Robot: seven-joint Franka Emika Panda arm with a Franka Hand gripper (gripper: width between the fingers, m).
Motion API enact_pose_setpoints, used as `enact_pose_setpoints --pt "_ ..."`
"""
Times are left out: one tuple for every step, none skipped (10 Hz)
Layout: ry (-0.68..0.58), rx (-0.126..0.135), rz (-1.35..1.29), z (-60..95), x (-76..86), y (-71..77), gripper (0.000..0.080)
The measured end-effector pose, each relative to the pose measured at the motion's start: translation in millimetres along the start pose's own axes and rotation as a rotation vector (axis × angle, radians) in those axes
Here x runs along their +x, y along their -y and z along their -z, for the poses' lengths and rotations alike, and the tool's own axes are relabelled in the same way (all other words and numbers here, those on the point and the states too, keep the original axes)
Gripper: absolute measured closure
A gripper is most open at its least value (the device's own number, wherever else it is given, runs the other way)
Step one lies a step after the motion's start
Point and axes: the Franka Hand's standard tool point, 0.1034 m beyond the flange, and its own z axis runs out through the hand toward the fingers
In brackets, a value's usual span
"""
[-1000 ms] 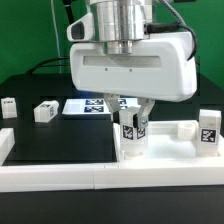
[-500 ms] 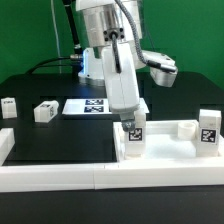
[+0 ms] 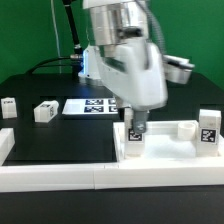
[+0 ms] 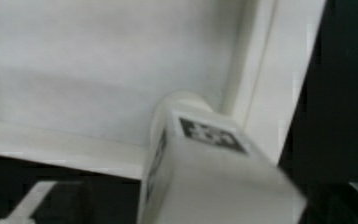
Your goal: Assemble square table
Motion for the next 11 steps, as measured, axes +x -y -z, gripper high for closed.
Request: enact_pose_setpoints --pt "-0.002 -0.008 0.080 -0.5 -5.8 -1.8 0.0163" --pt "-0.003 -0.009 0.147 -0.9 -4.0 -2.3 0.0163" --pt "-0.003 -0.010 0.218 -1.1 -3.7 -2.5 0.0152" --pt "-0.009 -0.016 0.339 -1.9 -4.7 -2.5 0.0152" --pt "-0.038 -0.033 0.558 -3.8 -7.3 -1.0 0.0151" --pt "-0.057 -0.037 0.753 -2.9 -6.8 2.1 0.0151" --pt "-0.057 -0.042 0.891 -2.2 -4.0 1.8 0.0151" --pt "-0.056 -0.045 0.974 -1.9 -1.3 0.9 0.0151" --pt "-0.056 -0.047 1.020 -2.0 -1.6 0.9 0.0151" --pt "-0.056 -0.047 1.009 -2.1 -1.6 0.9 0.0151" --pt "-0.056 -0.046 0.980 -2.3 -1.7 0.8 0.0275"
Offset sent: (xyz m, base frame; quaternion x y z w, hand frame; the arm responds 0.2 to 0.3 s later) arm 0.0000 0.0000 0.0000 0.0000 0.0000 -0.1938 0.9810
